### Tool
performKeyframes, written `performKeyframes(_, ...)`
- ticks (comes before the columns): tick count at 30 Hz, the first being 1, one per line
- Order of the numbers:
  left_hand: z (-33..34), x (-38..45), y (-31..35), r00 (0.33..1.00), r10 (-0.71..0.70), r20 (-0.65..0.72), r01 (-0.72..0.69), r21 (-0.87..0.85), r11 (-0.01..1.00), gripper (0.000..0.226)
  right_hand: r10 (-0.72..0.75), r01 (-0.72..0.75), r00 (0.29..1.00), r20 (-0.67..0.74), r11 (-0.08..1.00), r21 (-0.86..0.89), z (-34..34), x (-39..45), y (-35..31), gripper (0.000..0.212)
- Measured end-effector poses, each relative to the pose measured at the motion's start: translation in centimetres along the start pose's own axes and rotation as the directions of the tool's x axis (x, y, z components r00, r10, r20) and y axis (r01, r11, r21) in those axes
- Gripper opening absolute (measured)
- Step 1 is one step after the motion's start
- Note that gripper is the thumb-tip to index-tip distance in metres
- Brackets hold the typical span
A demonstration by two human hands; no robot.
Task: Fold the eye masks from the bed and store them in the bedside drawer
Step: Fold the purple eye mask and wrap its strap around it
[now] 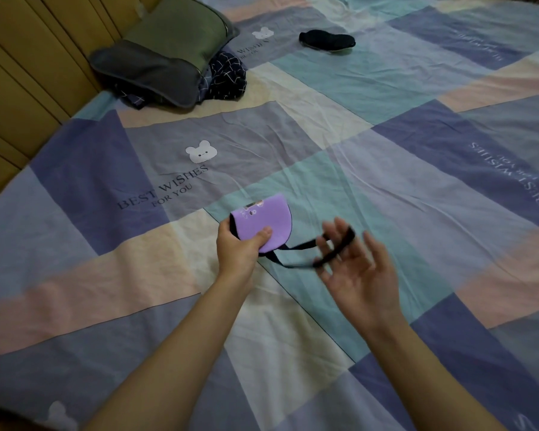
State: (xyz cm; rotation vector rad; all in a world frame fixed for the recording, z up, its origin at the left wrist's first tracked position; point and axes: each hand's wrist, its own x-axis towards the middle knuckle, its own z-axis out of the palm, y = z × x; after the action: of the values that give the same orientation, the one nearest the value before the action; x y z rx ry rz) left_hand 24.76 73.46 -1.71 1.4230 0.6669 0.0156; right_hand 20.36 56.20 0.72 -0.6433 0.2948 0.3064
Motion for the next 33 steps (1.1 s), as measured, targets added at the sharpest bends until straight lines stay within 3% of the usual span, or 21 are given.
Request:
performKeyframes(1,-0.1,-0.2,-0.1,1.000,0.002,0.019,-0.002,0.014,1.000,0.060,-0.005,0.007,0.999,-0.047,0.999,0.038,-0.2,0.5,-0.5,0.041)
performKeyframes(2,-0.2,-0.5,-0.3,0.999,0.004,0.048,-0.005,0.017,1.000,0.058,-0.017,0.008,0.993,-0.119,0.997,-0.074,-0.6,0.7,-0.9,0.049)
performKeyframes(3,-0.2,-0.7,-0.4,0.997,0.010,0.079,-0.010,0.009,1.000,0.056,-0.033,-0.031,0.981,-0.190,0.947,-0.320,-1.1,1.0,-0.7,0.052)
performKeyframes(4,-0.2,-0.9,-0.4,0.995,0.014,0.102,-0.013,-0.005,1.000,0.054,-0.054,-0.091,0.976,-0.211,0.777,-0.623,-1.1,0.8,-0.3,0.055)
performKeyframes(5,-0.2,-0.9,-0.3,0.994,0.017,0.112,-0.014,-0.029,0.999,0.054,-0.056,-0.107,0.986,-0.159,0.519,-0.848,-1.4,0.4,0.2,0.062)
performKeyframes(6,-0.1,-0.9,-0.2,0.995,0.023,0.099,-0.017,-0.058,0.998,0.054,0.022,-0.095,0.995,-0.092,0.283,-0.954,-1.9,0.1,0.6,0.070)
performKeyframes(7,-0.2,-0.7,0.0,0.997,0.035,0.067,-0.029,-0.083,0.996,0.054,0.095,-0.103,0.991,-0.089,0.157,-0.982,-2.0,0.1,0.9,0.077)
performKeyframes(8,-0.2,-0.4,0.2,0.998,0.052,0.021,-0.050,-0.088,0.995,0.054,0.154,-0.132,0.983,-0.100,0.213,-0.968,-1.9,0.1,0.8,0.081)
performKeyframes(9,-0.4,-0.1,0.4,0.997,0.073,-0.027,-0.075,-0.076,0.994,0.052,0.190,-0.202,0.973,-0.130,0.438,-0.876,-1.7,0.1,0.6,0.082)
performKeyframes(11,-0.6,0.1,0.5,0.991,0.104,-0.079,-0.108,-0.048,0.993,0.050,0.195,-0.237,0.970,-0.146,0.895,-0.378,-1.3,-0.2,-0.1,0.072)
performKeyframes(12,-0.7,0.0,0.3,0.991,0.106,-0.078,-0.110,-0.042,0.993,0.050,0.157,-0.173,0.978,-0.136,0.979,-0.109,-1.2,-0.3,-0.4,0.058)
performKeyframes(14,-0.6,-0.5,-0.1,0.994,0.096,-0.048,-0.098,-0.034,0.995,0.052,0.090,-0.068,0.986,-0.140,0.985,0.156,-1.0,-0.3,-0.4,0.032)
performKeyframes(16,-0.3,-0.9,-0.3,0.997,0.079,-0.011,-0.079,-0.057,0.995,0.054,0.038,-0.004,0.987,-0.157,0.978,0.209,-0.6,0.1,0.2,0.036)
performKeyframes(20,0.2,-1.4,-0.2,0.997,0.045,0.064,-0.038,-0.111,0.993,0.054,-0.098,0.075,0.971,-0.216,0.991,-0.113,0.0,0.3,1.4,0.051)
performKeyframes(22,0.3,-1.6,0.0,0.993,0.046,0.111,-0.034,-0.108,0.994,0.053,-0.168,0.096,0.968,-0.186,0.934,-0.345,-0.5,0.2,1.7,0.072)
performKeyframes(25,0.0,-1.6,0.3,0.973,0.067,0.222,-0.063,-0.025,0.998,0.052,-0.247,0.133,0.962,-0.116,0.797,-0.589,-0.4,-0.1,1.6,0.080)
performKeyframes(29,-0.3,-2.1,1.0,0.890,0.059,0.452,-0.118,0.104,0.987,0.049,-0.285,0.235,0.957,0.053,0.657,-0.717,0.6,-0.5,0.5,0.062)
performKeyframes(33,-0.9,-2.1,2.1,0.817,0.041,0.575,-0.201,0.219,0.955,0.046,-0.262,0.204,0.963,0.058,0.571,-0.795,1.1,-0.7,-0.1,0.060)
